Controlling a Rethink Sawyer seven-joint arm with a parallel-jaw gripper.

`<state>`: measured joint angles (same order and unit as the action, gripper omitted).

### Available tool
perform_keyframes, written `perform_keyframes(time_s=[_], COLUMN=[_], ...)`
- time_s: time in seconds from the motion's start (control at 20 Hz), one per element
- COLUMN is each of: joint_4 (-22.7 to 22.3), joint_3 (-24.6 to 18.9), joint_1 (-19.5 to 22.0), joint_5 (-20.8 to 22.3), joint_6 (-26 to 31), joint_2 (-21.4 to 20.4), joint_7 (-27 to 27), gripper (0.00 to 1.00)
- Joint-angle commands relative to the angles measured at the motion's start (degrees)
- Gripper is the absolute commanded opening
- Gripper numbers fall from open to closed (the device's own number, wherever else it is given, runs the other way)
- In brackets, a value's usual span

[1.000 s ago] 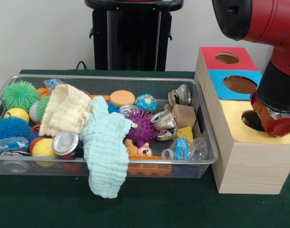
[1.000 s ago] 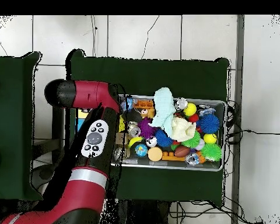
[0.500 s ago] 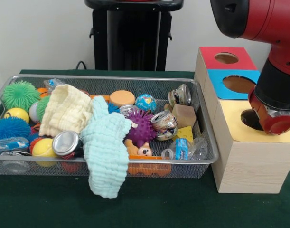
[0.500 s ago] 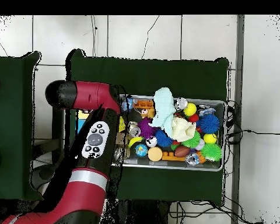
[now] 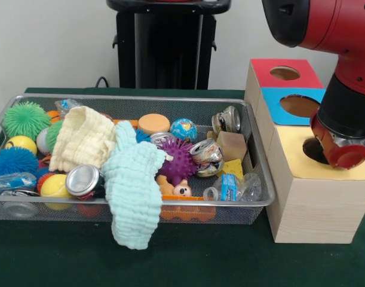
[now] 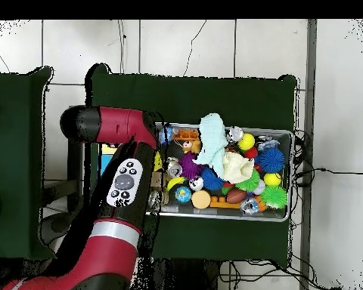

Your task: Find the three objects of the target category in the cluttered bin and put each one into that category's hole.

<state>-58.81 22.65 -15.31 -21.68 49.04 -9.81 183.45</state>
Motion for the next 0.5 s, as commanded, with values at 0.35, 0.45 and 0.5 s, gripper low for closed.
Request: perform_keyframes(time_s=[0.35, 0.45, 0.5], joint_4=[-4.31, -4.47, -4.50], joint_3=[-5.57, -5.64, -5.66], joint_1=[2.92, 2.97, 3.06], joint_5=[-0.47, -0.48, -0.47], joint_6=[-6.11, -6.03, -5.87], joint_2=[0.49, 0.26, 0.13], joint_7=[3.15, 2.95, 2.79], gripper=[1.00, 1.00, 1.00])
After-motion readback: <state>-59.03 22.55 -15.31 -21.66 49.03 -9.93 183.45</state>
